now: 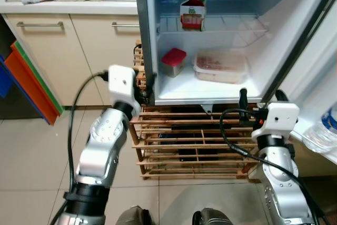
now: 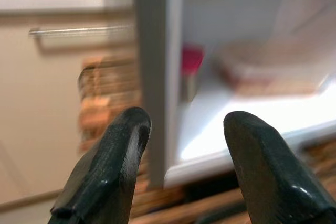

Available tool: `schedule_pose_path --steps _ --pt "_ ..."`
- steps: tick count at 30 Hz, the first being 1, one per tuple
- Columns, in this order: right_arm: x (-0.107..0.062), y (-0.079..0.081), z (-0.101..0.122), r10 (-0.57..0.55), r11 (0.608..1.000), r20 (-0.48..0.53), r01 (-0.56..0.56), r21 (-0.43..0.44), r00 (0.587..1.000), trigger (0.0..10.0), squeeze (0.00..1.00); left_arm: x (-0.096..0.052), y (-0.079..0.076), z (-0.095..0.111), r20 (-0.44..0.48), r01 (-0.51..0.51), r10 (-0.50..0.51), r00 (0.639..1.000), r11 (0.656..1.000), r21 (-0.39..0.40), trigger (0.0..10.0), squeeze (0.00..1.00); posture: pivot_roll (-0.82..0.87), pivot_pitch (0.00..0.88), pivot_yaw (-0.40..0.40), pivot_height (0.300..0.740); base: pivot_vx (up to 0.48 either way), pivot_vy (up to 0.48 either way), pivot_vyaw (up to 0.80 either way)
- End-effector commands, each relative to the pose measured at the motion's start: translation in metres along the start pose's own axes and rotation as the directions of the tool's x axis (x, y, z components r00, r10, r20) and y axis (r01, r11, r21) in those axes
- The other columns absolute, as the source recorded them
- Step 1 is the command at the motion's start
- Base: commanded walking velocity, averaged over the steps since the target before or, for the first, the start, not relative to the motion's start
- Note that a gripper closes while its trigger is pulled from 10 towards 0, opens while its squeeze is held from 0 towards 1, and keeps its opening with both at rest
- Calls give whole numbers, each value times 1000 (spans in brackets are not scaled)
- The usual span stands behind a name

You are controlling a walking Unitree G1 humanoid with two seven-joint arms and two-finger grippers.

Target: Restocking fridge

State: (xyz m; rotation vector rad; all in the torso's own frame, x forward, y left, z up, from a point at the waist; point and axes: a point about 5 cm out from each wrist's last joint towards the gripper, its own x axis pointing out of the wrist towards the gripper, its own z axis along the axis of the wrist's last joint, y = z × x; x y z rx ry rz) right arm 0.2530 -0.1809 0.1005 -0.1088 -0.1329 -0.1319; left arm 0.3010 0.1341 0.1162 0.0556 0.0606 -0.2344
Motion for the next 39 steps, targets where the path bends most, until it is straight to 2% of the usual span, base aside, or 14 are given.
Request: schedule_pose_path --steps 1,3,4,5,7,12,16,17,18,20,28,38,39 --pt "-9 -4 -5 -7 1000 26 6 24 1000 10000 0 -12 21 -8 75 -115 111 991 992 51 10000 0 -77 0 22 725 0 0 0" --pt "-11 -2 -5 6 1000 37 -8 30 999 10000 0 -15 24 -9 96 -135 129 987 989 54 10000 0 -77 0 22 725 0 0 0" --pt "-13 -1 -11 0 999 26 -1 43 1000 10000 0 -21 29 -14 115 -188 177 977 978 90 10000 0 -81 0 23 725 0 0 0" --pt "-13 -1 -11 0 999 26 -1 43 1000 10000 0 -21 29 -14 115 -188 177 977 978 90 10000 0 -81 0 23 725 0 0 0" --pt "-16 -3 -20 -16 1000 4 16 9 1000 10000 0 -23 34 -23 101 -239 227 969 963 128 10000 0 -84 0 22 725 0 0 0" --pt "-16 -1 -25 -8 1000 -3 8 -11 1000 10000 0 -22 31 -33 67 -199 192 979 973 113 10000 0 -99 0 23 725 0 0 0" --pt "-17 -1 -34 6 996 -37 -9 -93 999 10000 0 -11 15 -42 -26 -91 92 995 994 57 10000 0 -100 0 33 725 0 0 0" --pt "-15 -4 -42 -19 996 -84 12 -85 996 10000 0 -5 14 -41 -36 -74 75 997 997 27 10000 0 -97 0 37 725 0 0 0" --pt "-15 -4 -42 -19 996 -84 12 -85 996 10000 0 -5 14 -41 -36 -74 75 997 997 27 10000 0 -97 0 37 725 0 0 0" --pt "-11 -8 -49 -58 998 -146 55 -25 988 10000 0 2 17 -34 -19 -82 83 996 996 17 10000 0 -92 0 39 725 0 0 0" --pt "-1 0 -37 -36 999 -95 35 -10 995 10000 0 15 19 -18 23 -88 88 996 996 3 10000 0 -93 12 33 725 -158 0 0" --pt "0 3 -36 3 1000 -88 -6 -25 996 10000 0 16 17 -17 34 -73 73 997 997 15 10000 0 -94 15 32 725 -174 0 0" --pt "-1 3 -37 11 999 -90 -13 -33 996 10000 0 15 16 -16 48 -53 54 997 999 -7 10000 0 -100 15 29 725 0 0 0"
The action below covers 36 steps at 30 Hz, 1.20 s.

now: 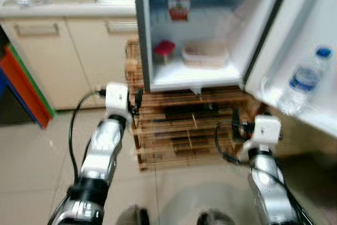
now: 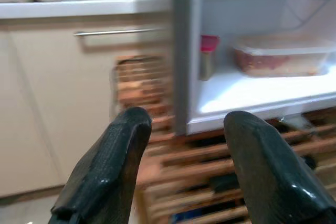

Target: Restocking fridge

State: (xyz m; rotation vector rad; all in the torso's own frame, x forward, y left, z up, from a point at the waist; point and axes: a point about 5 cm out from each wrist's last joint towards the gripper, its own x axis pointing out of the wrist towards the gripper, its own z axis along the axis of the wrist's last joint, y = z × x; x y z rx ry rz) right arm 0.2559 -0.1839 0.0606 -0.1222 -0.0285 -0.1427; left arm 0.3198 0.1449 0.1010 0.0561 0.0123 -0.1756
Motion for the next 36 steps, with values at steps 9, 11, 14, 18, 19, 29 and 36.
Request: schedule_pose_path --steps 9,11,14,18,19,29,36 --pt "-4 -2 -4 21 999 -10 -21 -34 1000 10000 0 -7 -13 4 51 160 -158 986 986 -46 10000 0 -117 3 37 725 0 -187 0" --pt "-5 -3 -4 21 999 -11 -21 -38 1000 10000 0 -8 -19 5 63 192 -189 980 980 -50 10000 0 -122 0 39 725 0 -454 0" --pt "-5 -4 -6 16 999 -14 -16 -41 1000 10000 0 -8 -26 6 73 227 -223 972 973 -42 10000 0 -129 0 40 725 0 -451 0" --pt "-6 -5 -7 9 999 -19 -10 -38 1000 10000 0 -5 -24 6 61 214 -210 976 974 -72 10000 0 -138 0 47 725 0 -457 0" --pt "-6 -3 -7 22 1000 -15 -22 -12 1000 10000 0 -2 -20 7 56 199 -196 979 979 -50 10000 0 -141 0 51 725 0 -469 0" --pt "-6 -4 -7 26 999 -14 -27 -26 1000 10000 0 -3 -26 6 68 238 -235 970 971 -33 10000 0 -149 0 46 725 0 -466 0" --pt "-9 -4 -10 38 999 -16 -38 -35 999 10000 0 -4 -33 5 79 288 -285 955 957 -26 10000 0 -151 0 44 725 0 -455 0"
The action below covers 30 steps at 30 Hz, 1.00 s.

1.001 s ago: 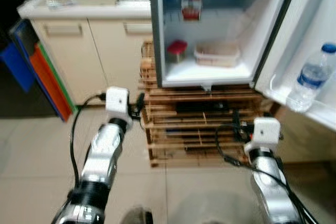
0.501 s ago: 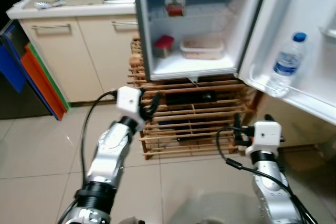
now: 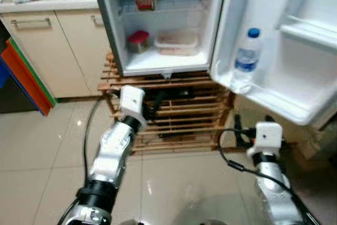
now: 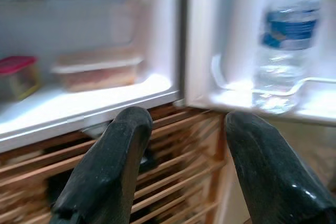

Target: Restocking fridge

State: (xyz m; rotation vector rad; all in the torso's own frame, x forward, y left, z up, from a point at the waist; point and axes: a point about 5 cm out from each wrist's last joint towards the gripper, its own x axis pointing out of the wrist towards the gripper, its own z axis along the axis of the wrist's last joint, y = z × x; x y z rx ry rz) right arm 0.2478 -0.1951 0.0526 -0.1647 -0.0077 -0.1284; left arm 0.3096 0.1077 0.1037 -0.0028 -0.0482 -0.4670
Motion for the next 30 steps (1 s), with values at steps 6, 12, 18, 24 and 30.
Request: schedule_pose_path --steps 6,12,18,24,30 --pt "-11 6 -9 41 999 -22 -41 -20 999 10000 0 -2 6 -5 -40 -15 15 999 1000 -6 10000 0 -155 0 43 725 0 -459 0" --pt "-22 -2 -29 50 991 -125 -64 -114 991 10000 0 1 20 -10 -90 -110 107 990 993 -32 10000 0 -156 0 42 725 0 -226 0" --pt "-25 -30 -62 -38 947 -318 -67 -314 947 10000 0 0 32 -17 -137 -168 164 977 986 -18 10000 0 -154 0 44 725 0 0 0" --pt "-1 -75 -55 -311 840 -255 139 -524 916 10000 0 -1 39 -36 -245 -171 191 951 980 100 10000 0 -152 0 52 725 0 0 0" --pt "52 -94 -3 -411 759 -25 327 -563 911 10000 0 -8 30 -60 -340 -84 151 928 976 202 10000 0 -155 0 58 725 0 0 0"
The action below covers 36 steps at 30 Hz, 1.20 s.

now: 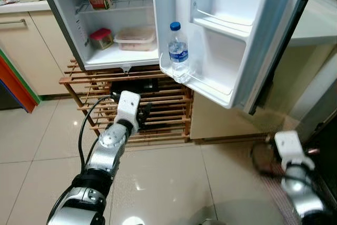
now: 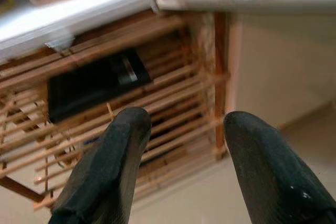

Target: Restocking fridge

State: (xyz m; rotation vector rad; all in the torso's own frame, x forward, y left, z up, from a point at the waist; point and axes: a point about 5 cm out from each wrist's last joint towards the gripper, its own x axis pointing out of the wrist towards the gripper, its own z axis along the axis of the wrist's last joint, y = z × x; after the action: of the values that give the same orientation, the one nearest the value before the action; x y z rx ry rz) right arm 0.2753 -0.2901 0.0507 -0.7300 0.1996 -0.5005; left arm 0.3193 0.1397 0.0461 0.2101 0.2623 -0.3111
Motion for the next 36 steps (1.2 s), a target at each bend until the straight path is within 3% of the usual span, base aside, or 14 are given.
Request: schedule_pose_path --steps 1,10,12,15,24,25,28,29,30,32,33,34,35,36 --pt "17 -11 19 -76 997 38 75 16 996 10000 0 1 -5 -5 -15 28 -27 1000 998 63 10000 0 -155 0 58 725 0 0 0" --pt "48 -37 57 -204 978 87 199 67 975 10000 0 -6 -23 -32 -125 126 -118 985 990 63 10000 0 -146 0 49 725 0 0 0" --pt "54 -43 67 -217 969 93 202 144 972 10000 0 -6 -26 -35 -129 143 -134 983 988 56 10000 0 -142 0 45 725 0 0 0" --pt "56 -39 82 -173 946 121 131 298 977 10000 0 -6 -28 -36 -131 147 -139 982 988 55 10000 0 -145 0 45 725 0 0 0" --pt "51 -19 118 -18 876 241 -101 472 970 10000 0 -10 -26 -49 -211 152 -117 970 976 158 10000 0 -159 0 48 725 0 0 0" --pt "47 -12 130 53 825 294 -208 526 954 10000 0 -10 -25 -51 -231 150 -110 967 975 163 10000 0 -161 0 46 725 0 0 0" --pt "45 -9 136 89 795 328 -265 546 941 10000 0 -9 -25 -51 -232 148 -111 966 978 148 10000 0 -161 0 46 725 0 0 0" --pt "30 3 157 223 705 445 -458 542 868 10000 0 -8 -24 -50 -228 147 -112 967 979 142 10000 0 -162 0 46 725 0 0 0" --pt "22 7 165 278 650 488 -536 538 827 10000 0 -8 -25 -50 -228 150 -116 967 979 139 10000 0 -162 0 46 725 0 0 0" --pt "22 7 165 278 650 488 -536 538 827 10000 0 -8 -25 -50 -228 150 -116 967 979 139 10000 0 -162 0 46 725 0 0 0" --pt "13 11 172 333 584 530 -612 533 780 10000 0 -8 -25 -50 -231 157 -122 965 978 139 10000 0 -163 0 47 725 0 0 0" --pt "-11 15 187 442 407 616 -758 509 651 10000 0 -9 -27 -52 -243 173 -138 960 976 130 10000 0 -168 0 51 725 0 0 0" --pt "-41 18 200 530 205 700 -873 442 479 10000 0 -10 -29 -55 -256 191 -155 954 974 123 10000 0 -169 0 52 725 0 0 0" --pt "-41 18 200 530 205 700 -873 442 479 10000 0 -10 -29 -55 -256 191 -155 954 974 123 10000 0 -169 0 52 725 0 0 0"
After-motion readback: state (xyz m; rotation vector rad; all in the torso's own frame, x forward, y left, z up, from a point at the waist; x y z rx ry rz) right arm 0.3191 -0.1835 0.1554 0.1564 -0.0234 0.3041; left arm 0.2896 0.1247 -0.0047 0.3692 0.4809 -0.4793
